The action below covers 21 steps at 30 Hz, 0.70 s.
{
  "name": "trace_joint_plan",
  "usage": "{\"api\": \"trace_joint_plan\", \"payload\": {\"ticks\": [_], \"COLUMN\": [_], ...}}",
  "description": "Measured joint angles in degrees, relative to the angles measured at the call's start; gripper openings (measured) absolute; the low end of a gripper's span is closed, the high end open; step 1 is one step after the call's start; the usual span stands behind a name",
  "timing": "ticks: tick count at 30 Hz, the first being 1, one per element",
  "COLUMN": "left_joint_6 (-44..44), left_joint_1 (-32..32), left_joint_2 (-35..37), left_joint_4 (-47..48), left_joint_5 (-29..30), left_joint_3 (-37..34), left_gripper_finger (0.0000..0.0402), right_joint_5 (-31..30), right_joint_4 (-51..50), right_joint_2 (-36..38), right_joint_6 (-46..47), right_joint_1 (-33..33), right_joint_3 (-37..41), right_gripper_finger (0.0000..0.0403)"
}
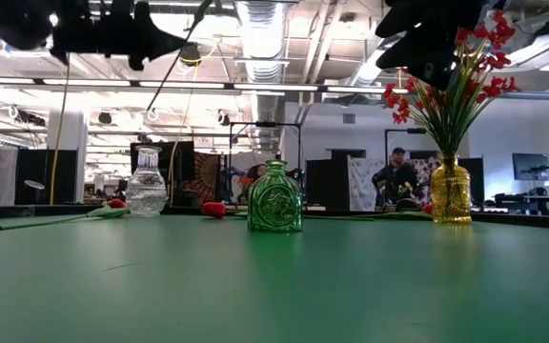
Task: Sort flowers into vase by color
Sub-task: Put the bottom red tulip into the transparent vase
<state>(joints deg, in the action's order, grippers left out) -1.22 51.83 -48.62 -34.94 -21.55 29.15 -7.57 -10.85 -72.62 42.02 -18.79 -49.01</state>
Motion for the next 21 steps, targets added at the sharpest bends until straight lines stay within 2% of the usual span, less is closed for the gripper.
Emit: {"api": "trace_joint_plan", "payload": {"ticks": [6,15,21], "left_joint_6": [-2.15,-2.12,-5.61], "left_joint_1": [6.72,11.14,12.68], "left_joint_2": [-4.20,-10.24,-12.76], "left_joint_4": [-5.22,-8.25,-12.81], "left_joint_5": [-5.93,-10.90,-13.01], "left_joint_3": [-1.28,-1.30,-1.30], "left_gripper_finger": [0.0000,0.0000,0.0000], "right_joint_5": [0.00,0.11,0.15], "right_joint_4": [0.35,0.42,0.42], "right_joint_2": [0.00,0.00,0.00], "right_joint_6": [0.18,0.18,0.16], "right_joint_1": [0.12,1.36,1.31], "right_joint_3": [0.00,0.00,0.00], "right_gripper_finger": [0.0175,0.0175,0.0175]}}
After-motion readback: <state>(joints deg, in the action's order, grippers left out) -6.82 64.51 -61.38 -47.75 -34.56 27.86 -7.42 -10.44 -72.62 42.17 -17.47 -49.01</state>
